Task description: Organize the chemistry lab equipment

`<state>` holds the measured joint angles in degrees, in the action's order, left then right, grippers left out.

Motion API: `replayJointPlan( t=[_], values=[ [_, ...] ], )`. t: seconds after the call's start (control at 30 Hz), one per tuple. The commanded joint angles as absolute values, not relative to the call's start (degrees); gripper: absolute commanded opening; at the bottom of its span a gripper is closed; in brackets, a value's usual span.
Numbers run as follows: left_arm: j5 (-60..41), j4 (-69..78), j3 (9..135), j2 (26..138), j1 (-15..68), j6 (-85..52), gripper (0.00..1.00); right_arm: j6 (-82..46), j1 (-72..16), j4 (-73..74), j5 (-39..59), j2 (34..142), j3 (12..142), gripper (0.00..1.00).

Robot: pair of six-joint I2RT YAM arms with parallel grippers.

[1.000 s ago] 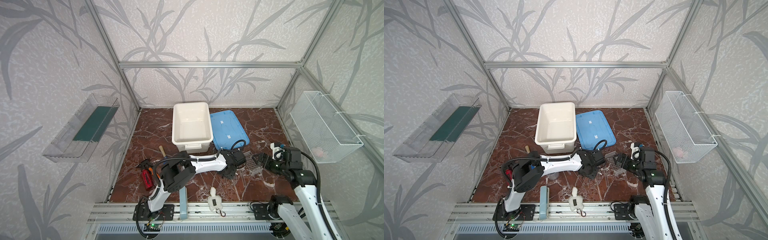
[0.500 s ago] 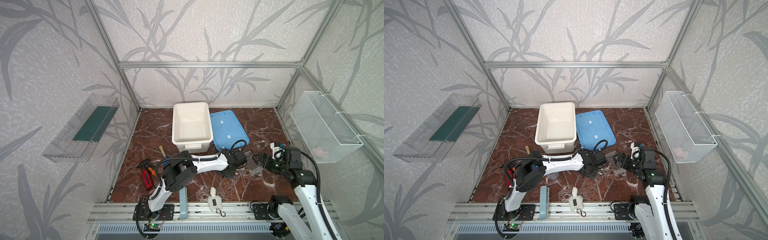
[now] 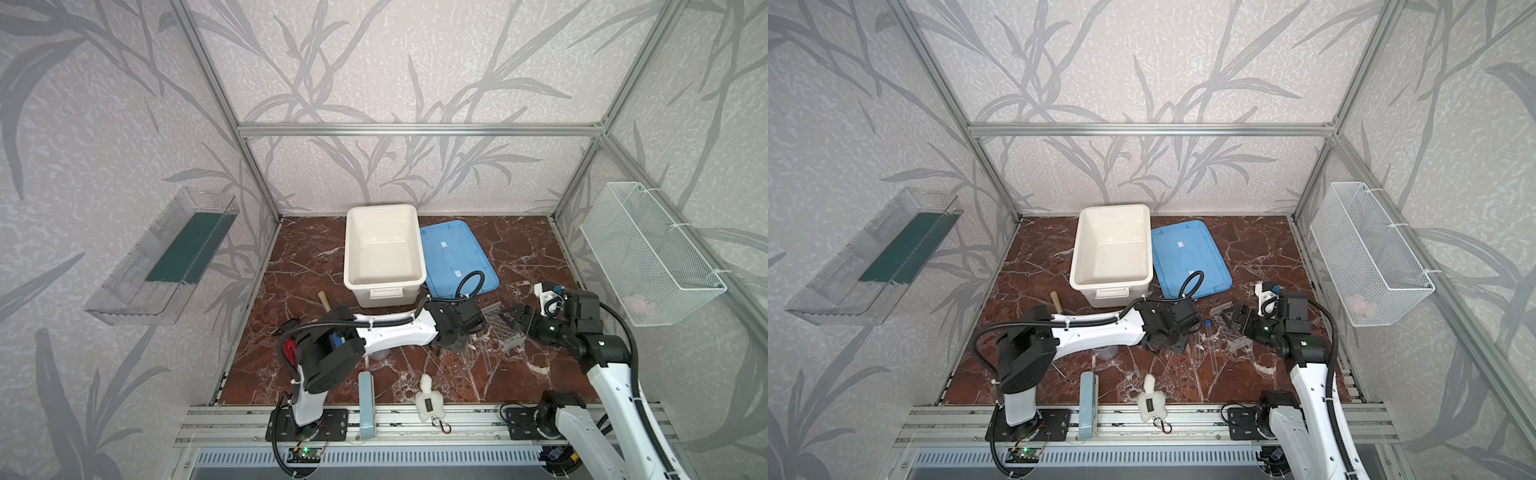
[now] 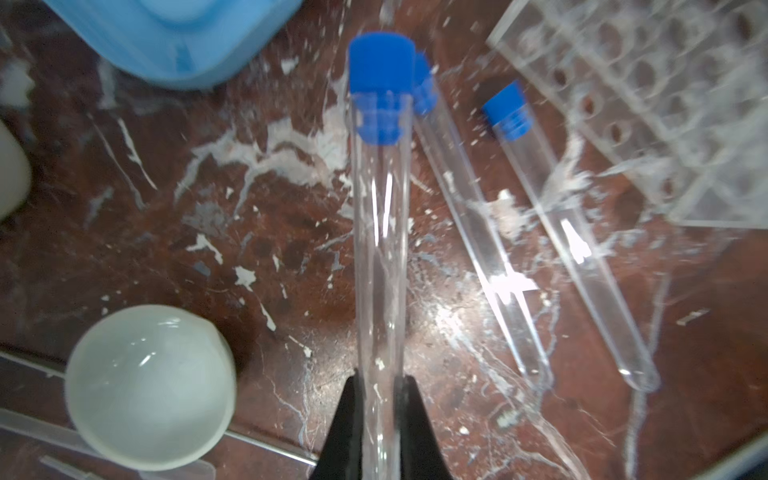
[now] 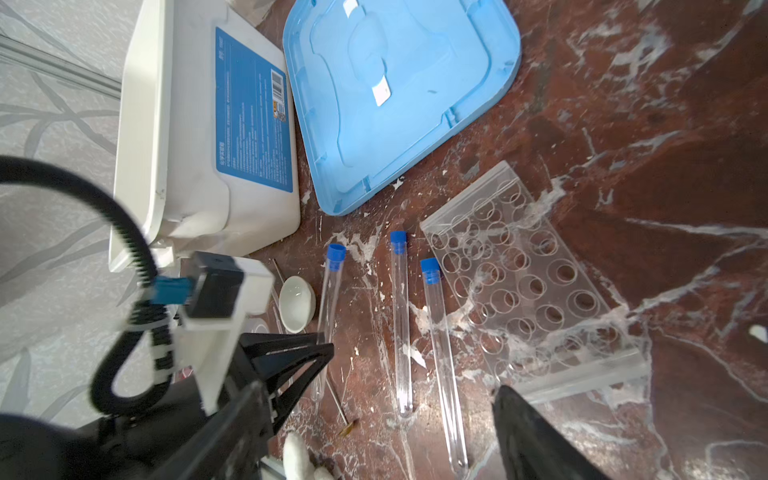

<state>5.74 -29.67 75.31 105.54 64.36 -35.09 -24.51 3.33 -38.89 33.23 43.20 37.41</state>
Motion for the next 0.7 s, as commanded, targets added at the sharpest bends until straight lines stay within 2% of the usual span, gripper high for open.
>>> replayJointPlan(
  t=[0.0,0.1,0.3,0.47,0.67],
  values=[
    [4.67,-14.67,69.13,98.72,64.25,-30.91,0.08,-21.28,2.81,-38.88,37.38,45.27,41.73,0.85],
    [1.64,-5.37,63.36,95.04,64.39,-28.56,0.08,-21.98,-0.31,-36.48,38.73,46.87,43.03,0.81],
    [1.53,-0.92,58.29,91.43,64.95,-27.24,0.08,-22.97,-11.87,-32.99,31.73,51.30,45.62,0.81],
    [2.96,-2.49,58.03,90.84,65.30,-27.07,0.08,-23.20,-14.62,-28.20,32.47,57.91,45.26,0.64],
    [2.40,-1.25,57.83,90.89,66.00,-26.23,0.08,-23.54,-17.84,-26.04,31.32,61.75,46.21,0.59]
  ],
)
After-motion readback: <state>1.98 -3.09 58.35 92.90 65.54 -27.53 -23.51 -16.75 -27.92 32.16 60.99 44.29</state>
